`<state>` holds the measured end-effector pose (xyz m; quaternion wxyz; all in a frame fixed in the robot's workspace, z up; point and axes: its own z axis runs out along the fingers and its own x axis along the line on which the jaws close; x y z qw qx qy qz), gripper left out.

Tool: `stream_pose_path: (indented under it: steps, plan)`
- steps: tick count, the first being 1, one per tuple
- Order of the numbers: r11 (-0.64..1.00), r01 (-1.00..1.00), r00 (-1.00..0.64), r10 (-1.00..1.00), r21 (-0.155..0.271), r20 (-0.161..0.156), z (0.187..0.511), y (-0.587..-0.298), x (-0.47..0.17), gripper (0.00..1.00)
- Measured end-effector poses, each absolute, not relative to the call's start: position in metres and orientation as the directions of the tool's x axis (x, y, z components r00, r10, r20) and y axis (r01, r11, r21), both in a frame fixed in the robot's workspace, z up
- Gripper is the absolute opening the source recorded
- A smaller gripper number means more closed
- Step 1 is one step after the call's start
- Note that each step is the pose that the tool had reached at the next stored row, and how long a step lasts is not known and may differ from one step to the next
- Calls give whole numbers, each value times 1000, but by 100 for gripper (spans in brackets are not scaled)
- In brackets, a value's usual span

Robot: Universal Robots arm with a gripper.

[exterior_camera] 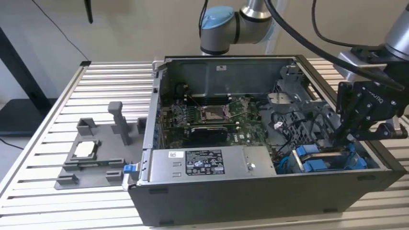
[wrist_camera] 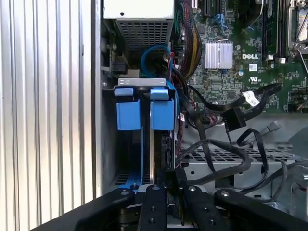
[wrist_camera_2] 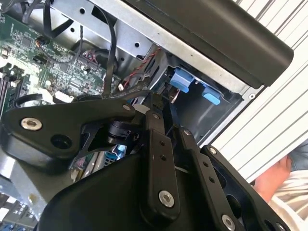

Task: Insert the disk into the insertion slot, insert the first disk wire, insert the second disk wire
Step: 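Insert the first disk wire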

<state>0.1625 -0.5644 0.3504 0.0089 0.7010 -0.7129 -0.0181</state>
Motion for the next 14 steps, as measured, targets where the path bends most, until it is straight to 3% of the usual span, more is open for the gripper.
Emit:
stream_pose_path:
  steps: [14]
  plan:
    - [17, -999, -17, -1000, 38, -13, 346, -564, 163, 19]
